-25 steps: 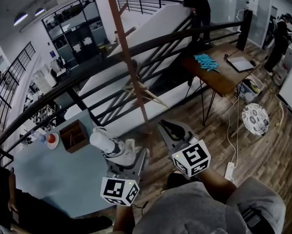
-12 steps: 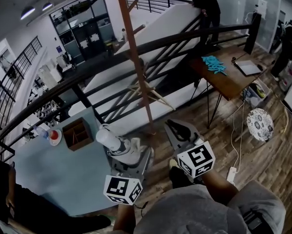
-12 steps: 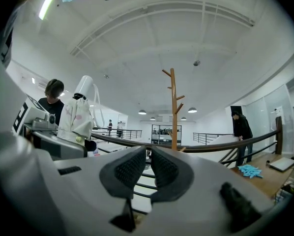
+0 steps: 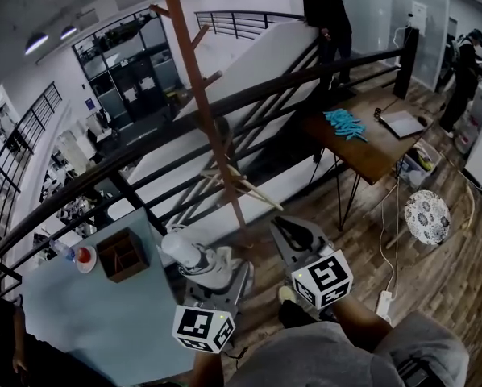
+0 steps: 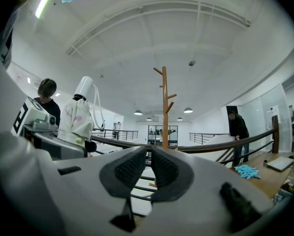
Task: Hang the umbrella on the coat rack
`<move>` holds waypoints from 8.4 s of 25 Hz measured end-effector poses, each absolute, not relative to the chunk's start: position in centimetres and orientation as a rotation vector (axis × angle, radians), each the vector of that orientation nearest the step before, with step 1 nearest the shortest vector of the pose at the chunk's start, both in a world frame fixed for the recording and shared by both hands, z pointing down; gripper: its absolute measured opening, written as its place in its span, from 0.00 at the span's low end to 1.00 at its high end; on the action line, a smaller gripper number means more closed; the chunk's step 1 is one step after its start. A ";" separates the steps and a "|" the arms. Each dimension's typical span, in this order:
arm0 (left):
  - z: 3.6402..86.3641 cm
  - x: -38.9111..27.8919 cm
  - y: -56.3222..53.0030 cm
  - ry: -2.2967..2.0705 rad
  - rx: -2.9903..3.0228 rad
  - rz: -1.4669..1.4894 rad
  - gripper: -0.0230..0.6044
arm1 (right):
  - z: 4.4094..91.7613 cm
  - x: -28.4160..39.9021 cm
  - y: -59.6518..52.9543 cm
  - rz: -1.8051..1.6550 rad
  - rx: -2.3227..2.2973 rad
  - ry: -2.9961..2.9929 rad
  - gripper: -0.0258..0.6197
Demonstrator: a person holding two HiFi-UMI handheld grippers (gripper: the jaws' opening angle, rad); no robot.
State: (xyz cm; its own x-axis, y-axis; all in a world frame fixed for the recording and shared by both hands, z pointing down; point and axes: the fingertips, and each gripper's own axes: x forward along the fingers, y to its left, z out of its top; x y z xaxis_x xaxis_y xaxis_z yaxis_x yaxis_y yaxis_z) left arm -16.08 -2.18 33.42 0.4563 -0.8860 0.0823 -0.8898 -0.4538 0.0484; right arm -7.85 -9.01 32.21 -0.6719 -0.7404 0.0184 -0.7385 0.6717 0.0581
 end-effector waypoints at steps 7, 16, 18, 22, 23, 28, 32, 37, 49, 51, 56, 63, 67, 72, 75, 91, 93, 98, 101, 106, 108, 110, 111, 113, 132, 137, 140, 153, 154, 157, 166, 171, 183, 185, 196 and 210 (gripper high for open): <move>33.6 -16.5 -5.6 -1.592 2.607 0.059 0.43 | 32.4 -7.7 -12.5 -0.070 1.265 -2.822 0.11; 34.5 -18.0 -11.0 -1.619 2.603 0.051 0.43 | 32.6 -8.2 -18.4 -0.133 1.277 -2.820 0.11; 35.0 -18.5 -12.2 -1.620 2.582 0.065 0.43 | 33.0 -8.3 -19.8 -0.109 1.282 -2.807 0.11; 36.1 -18.8 -14.4 -1.611 2.535 0.089 0.43 | 34.2 -8.2 -22.4 -0.062 1.271 -2.782 0.11; 36.2 -18.7 -15.0 -1.610 2.528 0.091 0.43 | 34.2 -8.1 -23.0 -0.058 1.271 -2.780 0.11; 36.2 -18.2 -17.6 -1.611 2.516 0.091 0.43 | 34.3 -7.1 -26.1 -0.040 1.278 -2.773 0.11; 35.8 -17.6 -19.7 -1.621 2.512 0.097 0.43 | 34.0 -6.5 -28.3 -0.033 1.277 -2.784 0.11; 35.7 -17.1 -21.7 -1.627 2.509 0.110 0.43 | 34.1 -6.4 -30.4 -0.021 1.261 -2.800 0.11; 34.0 -16.8 -27.3 -1.634 2.543 0.135 0.43 | 33.0 -7.6 -35.8 -0.033 1.219 -2.850 0.11; 33.6 -16.8 -28.2 -1.632 2.549 0.126 0.43 | 32.7 -7.8 -36.7 -0.036 1.213 -2.856 0.11; 32.8 -16.7 -30.2 -1.626 2.551 0.116 0.43 | 32.7 -8.3 -38.4 -0.034 1.181 -2.872 0.11; 30.7 -15.2 -32.1 -1.611 2.609 0.104 0.43 | 32.6 -8.0 -40.6 -0.028 1.154 -2.905 0.11; 29.6 -14.1 -32.6 -1.623 2.647 0.122 0.43 | 32.7 -8.0 -41.8 -0.012 1.127 -2.941 0.11; 27.8 -12.7 -33.1 -1.616 2.701 0.137 0.43 | 32.6 -8.1 -42.8 0.008 1.096 -2.979 0.11; 26.6 -11.8 -33.3 -1.595 2.736 0.151 0.43 | 32.6 -8.2 -43.1 0.024 1.072 -3.001 0.11; 19.2 -11.0 -36.5 -1.552 2.949 0.180 0.43 | 30.8 -9.5 -44.2 0.028 1.053 -3.062 0.11; 18.9 -11.5 -37.0 -1.554 2.943 0.174 0.43 | 30.8 -9.7 -44.4 0.034 1.055 -3.060 0.11; 19.0 -12.5 -37.8 -1.551 2.932 0.166 0.43 | 31.2 -10.0 -44.9 0.055 1.065 -3.058 0.11; 19.3 -13.2 -38.1 -1.562 2.915 0.161 0.43 | 31.3 -10.3 -45.1 0.057 1.060 -3.059 0.11; 19.8 -14.0 -39.0 -1.566 2.896 0.158 0.43 | 31.8 -10.8 -45.5 0.071 1.050 -3.052 0.11; 19.7 -14.2 -39.2 -1.567 2.897 0.165 0.43 | 31.9 -11.0 -45.6 0.078 1.050 -3.047 0.11; 19.4 -14.4 -39.3 -1.570 2.908 0.172 0.43 | 31.9 -11.2 -45.7 0.083 1.052 -3.042 0.11; 19.3 -14.5 -39.3 -1.572 2.912 0.171 0.43 | 32.0 -11.2 -45.7 0.085 1.051 -3.041 0.11; 19.2 -14.7 -39.6 -1.578 2.908 0.168 0.43 | 32.1 -11.2 -46.0 0.088 1.052 -3.039 0.11; 25.0 -20.0 -40.0 -1.709 2.688 0.204 0.43 | 33.4 -12.4 -45.8 0.087 0.999 -3.016 0.11; 27.1 -21.4 -39.8 -1.744 2.617 0.214 0.43 | 33.8 -12.8 -45.2 0.087 0.980 -3.009 0.11; 28.1 -22.3 -39.7 -1.761 2.582 0.226 0.43 | 33.6 -13.2 -45.0 0.080 0.973 -3.012 0.11; 32.4 -24.2 -38.9 -1.827 2.450 0.278 0.43 | 33.6 -13.3 -43.7 0.054 0.954 -3.023 0.11; 32.7 -24.3 -38.9 -1.829 2.442 0.281 0.43 | 33.6 -13.2 -43.6 0.051 0.954 -3.023 0.11; 33.4 -24.6 -38.7 -1.834 2.419 0.288 0.43 | 33.3 -13.0 -43.2 0.048 0.958 -3.021 0.11; 36.1 -24.1 -37.9 -1.797 2.398 0.288 0.43 | 33.4 -12.8 -42.3 0.033 0.965 -3.016 0.11; 38.4 -23.8 -37.6 -1.797 2.378 0.337 0.43 | 34.1 -12.6 -41.8 0.040 0.971 -3.001 0.11; 42.3 -22.9 -38.6 -1.801 2.333 0.404 0.43 | 34.8 -11.6 -41.8 0.050 0.995 -2.975 0.11; 42.6 -22.8 -38.7 -1.799 2.334 0.421 0.43 | 34.8 -11.6 -41.8 0.055 0.994 -2.974 0.11; 44.3 -22.6 -39.1 -1.801 2.334 0.478 0.43 | 35.3 -12.0 -41.6 0.069 0.990 -2.969 0.11; 45.9 -21.6 -40.0 -1.802 2.370 0.511 0.44 | 35.5 -11.6 -41.3 0.068 0.997 -2.969 0.11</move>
